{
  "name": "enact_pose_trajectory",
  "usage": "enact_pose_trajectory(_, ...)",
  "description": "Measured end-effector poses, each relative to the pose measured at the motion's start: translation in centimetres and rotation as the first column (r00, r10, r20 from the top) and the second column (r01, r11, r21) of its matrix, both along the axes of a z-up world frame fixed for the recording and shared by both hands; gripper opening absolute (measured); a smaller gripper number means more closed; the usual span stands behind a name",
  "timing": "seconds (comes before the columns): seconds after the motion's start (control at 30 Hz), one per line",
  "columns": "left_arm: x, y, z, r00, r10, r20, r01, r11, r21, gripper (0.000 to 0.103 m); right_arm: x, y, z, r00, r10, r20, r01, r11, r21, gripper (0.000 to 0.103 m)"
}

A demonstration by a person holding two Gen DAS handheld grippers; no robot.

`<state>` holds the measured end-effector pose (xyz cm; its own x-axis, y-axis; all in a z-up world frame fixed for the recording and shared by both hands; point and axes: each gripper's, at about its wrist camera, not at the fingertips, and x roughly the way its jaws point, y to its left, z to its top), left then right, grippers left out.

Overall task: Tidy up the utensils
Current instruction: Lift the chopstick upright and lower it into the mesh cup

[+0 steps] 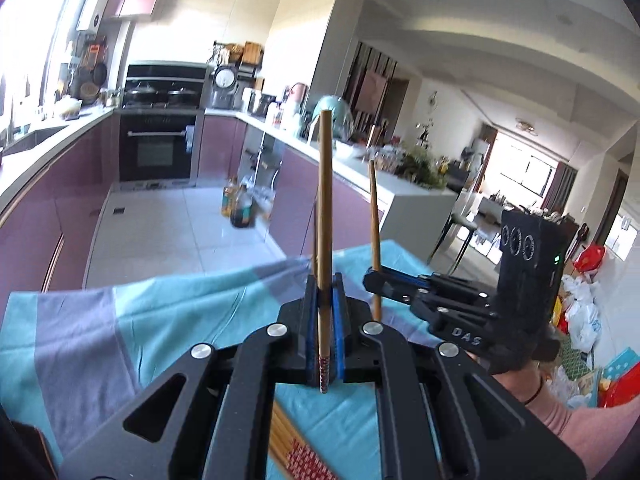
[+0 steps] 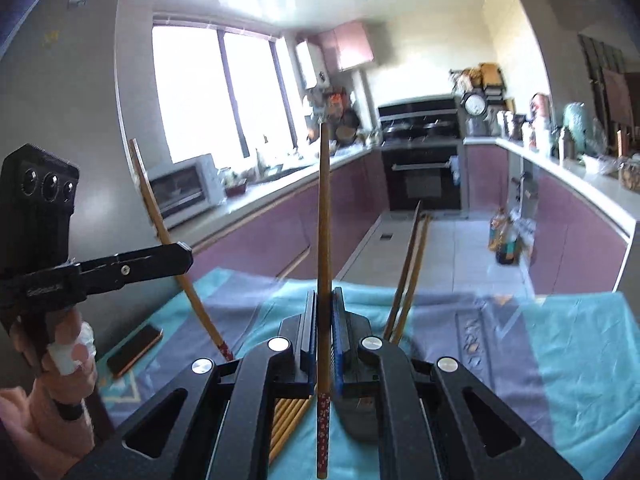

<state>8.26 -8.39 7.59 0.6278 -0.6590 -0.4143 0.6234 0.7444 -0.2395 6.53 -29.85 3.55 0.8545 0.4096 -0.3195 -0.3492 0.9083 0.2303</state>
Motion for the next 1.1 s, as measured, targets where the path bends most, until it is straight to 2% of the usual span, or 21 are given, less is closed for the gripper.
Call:
enact_pose_trajectory(0.17,1.0,-1.8,1.9,0.999,-0.003,0.039,0.003,1.0,-0.009,0.007,1.1,-0.9,1.3,0.998,-0.046,0.048,0.045,0.999,0.021,0.006)
enact_pose_trajectory(0.27,1.9,-3.1,2.0,0.999,0.001,0.04,-0.001,1.0,0.008,0.007,1.9,-1.3,1.6,0.996,-0.063,0.06,0.062,0.998,0.018,0.006)
enact_pose_trajectory(0.37,2.8,-4.4,1.1,1.0,0.006,0.017,-0.007,0.999,0.041,0.007,2.6,-1.3,1.1,0.996,-0.074,0.05,0.073,0.997,0.012,0.006)
enact_pose_trajectory(0.53,4.0,-6.2,-1.9,0.999,0.02,-0.031,-0.017,0.993,0.116,0.007,3.5,-1.0,-0.6,0.996,-0.088,0.017,0.089,0.996,-0.023,0.006)
enact_pose_trajectory(0.67,4.5,-7.0,-4.2,0.997,0.009,-0.076,0.003,0.988,0.156,0.007,3.5,-0.9,-2.0,0.996,-0.079,-0.04,0.077,0.996,-0.035,0.006)
enact_pose_trajectory(0.87,5.6,-7.6,-6.5,0.991,-0.011,-0.136,0.039,0.977,0.209,0.007,4.2,-0.6,-3.7,0.981,-0.055,-0.184,0.04,0.996,-0.081,0.006)
enact_pose_trajectory(1.1,7.3,-7.7,-7.0,0.988,-0.005,-0.156,0.04,0.974,0.221,0.008,5.4,0.0,-5.0,0.958,-0.042,-0.285,0.011,0.994,-0.11,0.006)
